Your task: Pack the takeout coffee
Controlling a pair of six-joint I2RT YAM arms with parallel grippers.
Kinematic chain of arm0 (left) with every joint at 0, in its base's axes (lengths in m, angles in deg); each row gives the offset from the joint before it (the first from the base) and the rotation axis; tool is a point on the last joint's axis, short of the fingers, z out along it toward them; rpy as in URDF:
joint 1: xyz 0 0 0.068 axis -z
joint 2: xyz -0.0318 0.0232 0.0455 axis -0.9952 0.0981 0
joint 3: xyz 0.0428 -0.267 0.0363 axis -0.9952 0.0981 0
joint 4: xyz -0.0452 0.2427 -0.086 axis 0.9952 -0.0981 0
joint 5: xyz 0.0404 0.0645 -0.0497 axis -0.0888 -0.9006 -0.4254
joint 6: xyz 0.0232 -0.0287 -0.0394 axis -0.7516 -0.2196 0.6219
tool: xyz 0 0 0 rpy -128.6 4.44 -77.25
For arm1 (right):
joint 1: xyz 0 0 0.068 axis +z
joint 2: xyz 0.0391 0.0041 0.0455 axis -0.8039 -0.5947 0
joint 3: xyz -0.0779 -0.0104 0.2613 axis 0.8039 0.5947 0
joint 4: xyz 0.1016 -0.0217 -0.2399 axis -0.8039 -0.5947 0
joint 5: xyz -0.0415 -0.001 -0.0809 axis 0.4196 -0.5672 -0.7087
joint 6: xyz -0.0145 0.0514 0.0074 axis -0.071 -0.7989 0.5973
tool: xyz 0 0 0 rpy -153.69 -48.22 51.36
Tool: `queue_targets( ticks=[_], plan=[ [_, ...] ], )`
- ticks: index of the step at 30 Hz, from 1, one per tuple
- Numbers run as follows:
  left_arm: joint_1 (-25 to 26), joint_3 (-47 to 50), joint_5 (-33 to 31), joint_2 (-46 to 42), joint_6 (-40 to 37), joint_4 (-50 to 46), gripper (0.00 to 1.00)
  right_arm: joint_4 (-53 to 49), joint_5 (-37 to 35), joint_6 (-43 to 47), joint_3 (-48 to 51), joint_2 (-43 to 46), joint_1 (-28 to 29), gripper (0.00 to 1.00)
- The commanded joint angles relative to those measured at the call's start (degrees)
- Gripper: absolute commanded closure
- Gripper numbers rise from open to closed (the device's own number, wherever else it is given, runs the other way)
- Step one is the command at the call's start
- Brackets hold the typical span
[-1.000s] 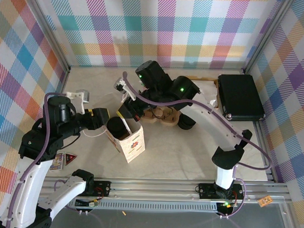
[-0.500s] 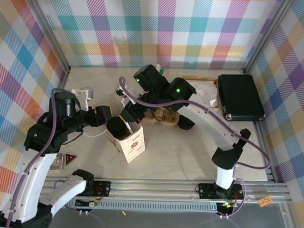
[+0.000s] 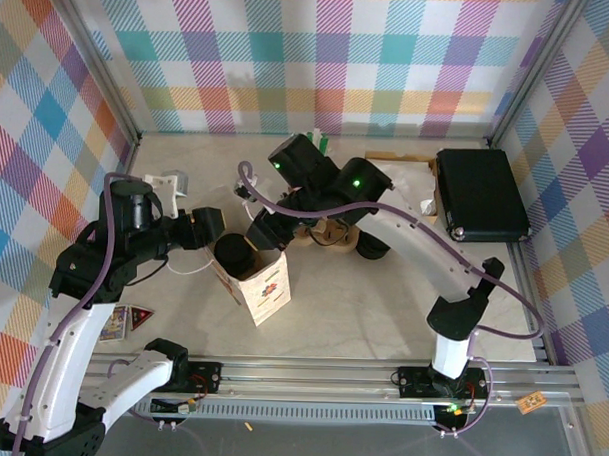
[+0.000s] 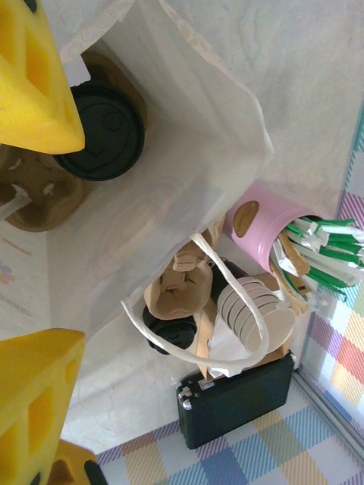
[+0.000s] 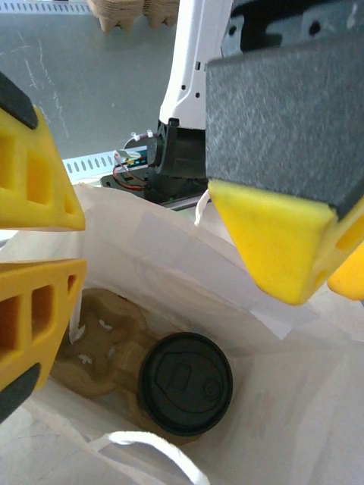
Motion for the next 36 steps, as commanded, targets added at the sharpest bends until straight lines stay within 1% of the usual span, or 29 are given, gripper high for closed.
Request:
queue_targets(
  ticks=[1,2,4,7,10,13,18,20,23,25,28,32,36],
  plan=[
    [-0.60,-3.33,0.71,1.02,-0.58,2.13,0.38,-0.35,-3.45,1.40,-2.20,3.75,0.34,0.80],
    [-0.60,-4.37,0.68,1.89,-0.57,2.38,0.39,-0.44,-5.67,1.28,-3.07,4.14,0.19,0.77],
    [-0.51,-6.80,0.79,3.92,-0.52,3.03,0.40,-0.40,-10.32,0.92,-4.10,5.41,-0.98,0.76],
    [-0.18,-11.68,0.97,8.07,-0.22,4.47,0.44,0.21,-16.67,-0.72,-3.25,8.60,-5.11,0.73],
    [1.32,-17.74,0.04,13.59,0.58,6.31,0.46,0.96,-19.82,-3.47,-0.71,12.12,-12.63,0.70],
    [5.12,-23.87,-2.77,18.84,0.12,7.82,0.45,1.73,-22.89,-4.53,2.92,15.09,-21.09,0.67],
    [12.65,-33.89,-6.60,28.21,-3.92,8.06,0.42,2.62,-25.22,-6.83,8.03,15.71,-35.59,0.62],
    [14.72,-36.78,-5.53,31.59,-5.10,8.02,0.41,2.88,-24.71,-7.87,9.35,14.97,-39.81,0.60],
    [18.06,-38.73,-4.60,35.48,-7.34,8.88,0.41,3.82,-22.22,-9.76,12.04,12.98,-45.66,0.54],
    [19.52,-39.34,-4.00,37.55,-7.94,9.22,0.40,4.56,-19.99,-10.76,14.18,11.41,-48.40,0.50],
    [21.02,-39.58,-2.27,39.65,-7.74,9.76,0.40,5.44,-19.38,-12.37,16.52,7.86,-50.44,0.43],
    [21.96,-40.80,1.21,42.48,-8.68,10.08,0.38,5.89,-20.18,-14.24,16.88,2.21,-51.08,0.35],
    [22.29,-43.81,3.90,45.43,-10.79,7.61,0.38,7.77,-21.31,-14.27,17.07,-3.73,-51.05,0.32]
  ],
)
